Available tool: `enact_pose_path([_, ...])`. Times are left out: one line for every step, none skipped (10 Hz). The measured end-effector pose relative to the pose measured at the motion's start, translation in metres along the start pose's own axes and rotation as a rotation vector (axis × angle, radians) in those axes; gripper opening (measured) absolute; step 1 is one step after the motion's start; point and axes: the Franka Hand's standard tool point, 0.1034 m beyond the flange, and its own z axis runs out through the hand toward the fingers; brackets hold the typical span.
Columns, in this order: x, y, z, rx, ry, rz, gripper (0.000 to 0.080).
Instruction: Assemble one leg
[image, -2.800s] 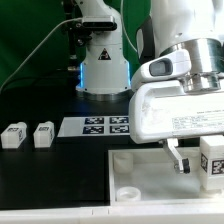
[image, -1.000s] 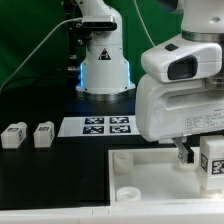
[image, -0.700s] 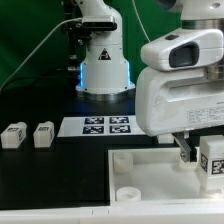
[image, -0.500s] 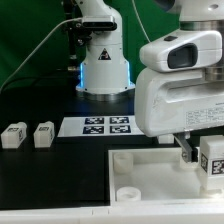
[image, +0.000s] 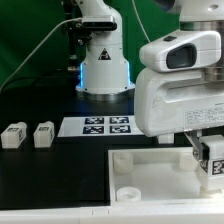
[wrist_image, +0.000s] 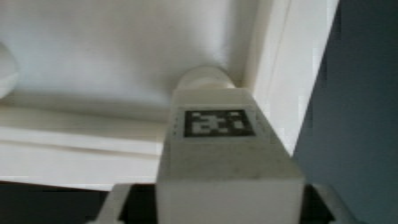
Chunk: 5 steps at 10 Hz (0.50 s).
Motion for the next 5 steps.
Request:
enact_pose_path([0.0008, 0.0005, 0.0007, 0.002, 0.005, 0.107, 0.0291])
enact_pose_path([0.0022, 0.003, 0.0012, 0.005, 0.014, 0.294, 0.0291])
enact_pose_path([0.0024, 0.0054, 0.0015, 0.015, 0.014, 0.451, 0.0291])
enact_pose_path([0.003, 0.0078, 0.0015, 0.025, 0.014, 0.588, 0.0292])
enact_pose_path([0.003, 0.0096, 0.0016, 0.035, 0.011, 0.707, 0.0294])
